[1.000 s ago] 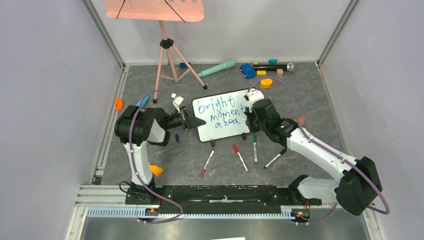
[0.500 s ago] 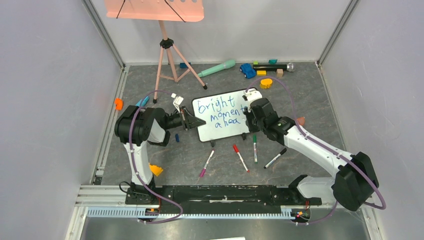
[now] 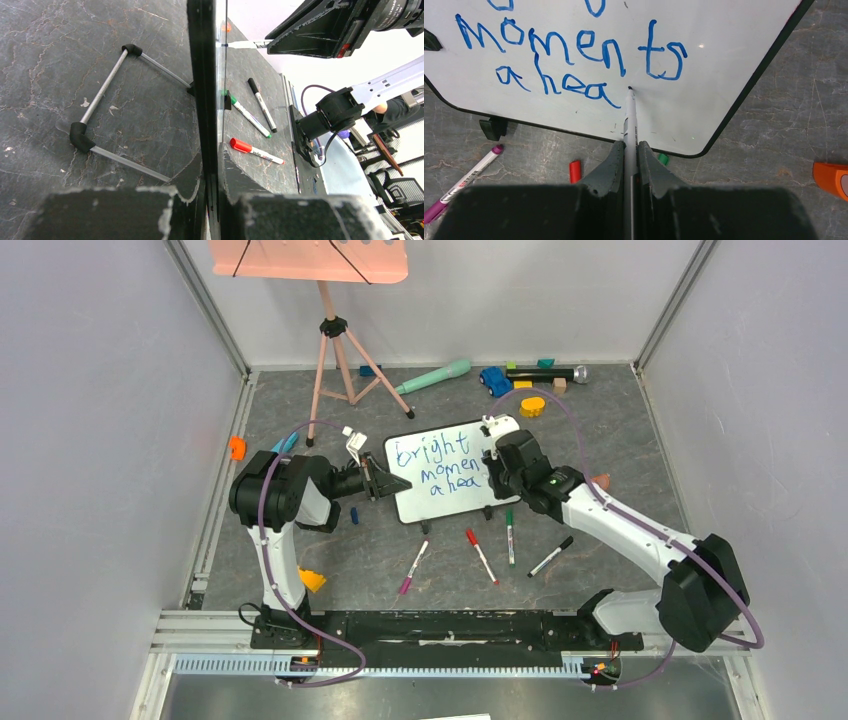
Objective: Write a sentence on the whiteboard
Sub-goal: Pick up the sentence from the whiteboard.
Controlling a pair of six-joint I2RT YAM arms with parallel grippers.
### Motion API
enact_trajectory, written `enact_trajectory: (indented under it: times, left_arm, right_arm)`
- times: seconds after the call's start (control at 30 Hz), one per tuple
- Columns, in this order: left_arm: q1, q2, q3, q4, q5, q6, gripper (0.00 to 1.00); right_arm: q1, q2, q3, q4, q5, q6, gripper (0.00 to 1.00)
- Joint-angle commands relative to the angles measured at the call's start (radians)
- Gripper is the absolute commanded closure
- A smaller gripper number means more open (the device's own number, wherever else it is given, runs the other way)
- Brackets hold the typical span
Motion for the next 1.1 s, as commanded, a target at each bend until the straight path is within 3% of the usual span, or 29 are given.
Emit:
enact_trajectory:
  times: [0.0,0.57,1.07]
  left_arm:
    - [-0.003,0.078,-0.014,0.021,-0.091,0.158,0.98]
    - [-0.003,0.078,-0.016,0.021,-0.092,0.160,0.98]
    - [-0.003,0.077,-0.015,0.021,-0.090,0.160,0.98]
  right_arm:
    - [-0.006,0.016,0.046,0.054,-0.010,-0.019,1.00]
    - [-0.006,-0.044,-0.074,0.048,-0.037,0.018,1.00]
    - [-0.016,0.032,0.058,0.030,0.030,-0.035,1.00]
